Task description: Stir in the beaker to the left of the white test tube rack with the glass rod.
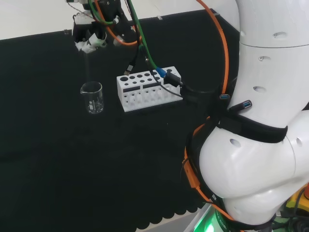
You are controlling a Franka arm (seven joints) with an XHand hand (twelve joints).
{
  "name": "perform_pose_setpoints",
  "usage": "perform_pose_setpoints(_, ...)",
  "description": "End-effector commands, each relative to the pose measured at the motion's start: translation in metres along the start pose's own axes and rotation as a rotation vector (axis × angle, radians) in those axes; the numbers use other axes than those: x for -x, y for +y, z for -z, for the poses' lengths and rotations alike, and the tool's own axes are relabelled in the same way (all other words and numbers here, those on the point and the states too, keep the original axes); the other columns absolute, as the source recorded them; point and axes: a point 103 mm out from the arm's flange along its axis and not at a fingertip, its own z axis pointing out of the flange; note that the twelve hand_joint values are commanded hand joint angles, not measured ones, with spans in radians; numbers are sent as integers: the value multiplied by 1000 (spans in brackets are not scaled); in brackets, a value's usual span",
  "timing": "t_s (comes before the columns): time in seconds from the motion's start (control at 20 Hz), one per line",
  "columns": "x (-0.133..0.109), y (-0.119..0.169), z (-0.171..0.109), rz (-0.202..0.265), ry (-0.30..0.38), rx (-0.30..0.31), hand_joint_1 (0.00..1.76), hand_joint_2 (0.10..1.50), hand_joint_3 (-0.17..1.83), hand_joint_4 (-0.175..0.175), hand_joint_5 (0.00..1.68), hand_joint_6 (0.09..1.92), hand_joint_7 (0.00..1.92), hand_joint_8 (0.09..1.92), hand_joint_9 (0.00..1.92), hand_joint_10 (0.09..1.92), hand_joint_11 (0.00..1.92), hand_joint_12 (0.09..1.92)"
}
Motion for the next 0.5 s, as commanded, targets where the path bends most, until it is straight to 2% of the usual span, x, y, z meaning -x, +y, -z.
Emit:
perform_pose_setpoints(0.05, 24, -5, 1, -23, 15, 30, 1292, 1134, -175, -175, 1089, 836, 1136, 855, 1667, 582, 1579, 715)
perform_pose_setpoints(0.1, 24, -3, 2, -21, 0, 6, 1292, 1134, -175, -175, 1089, 836, 1136, 855, 1667, 581, 1579, 715)
perform_pose_setpoints(0.35, 33, -17, -3, -35, 57, 24, 1292, 1134, -175, -175, 1089, 836, 1136, 855, 1667, 581, 1579, 715)
perform_pose_setpoints(0.5, 30, -28, -8, -25, 47, 11, 1292, 1134, -175, -175, 1089, 837, 1135, 855, 1668, 580, 1579, 715)
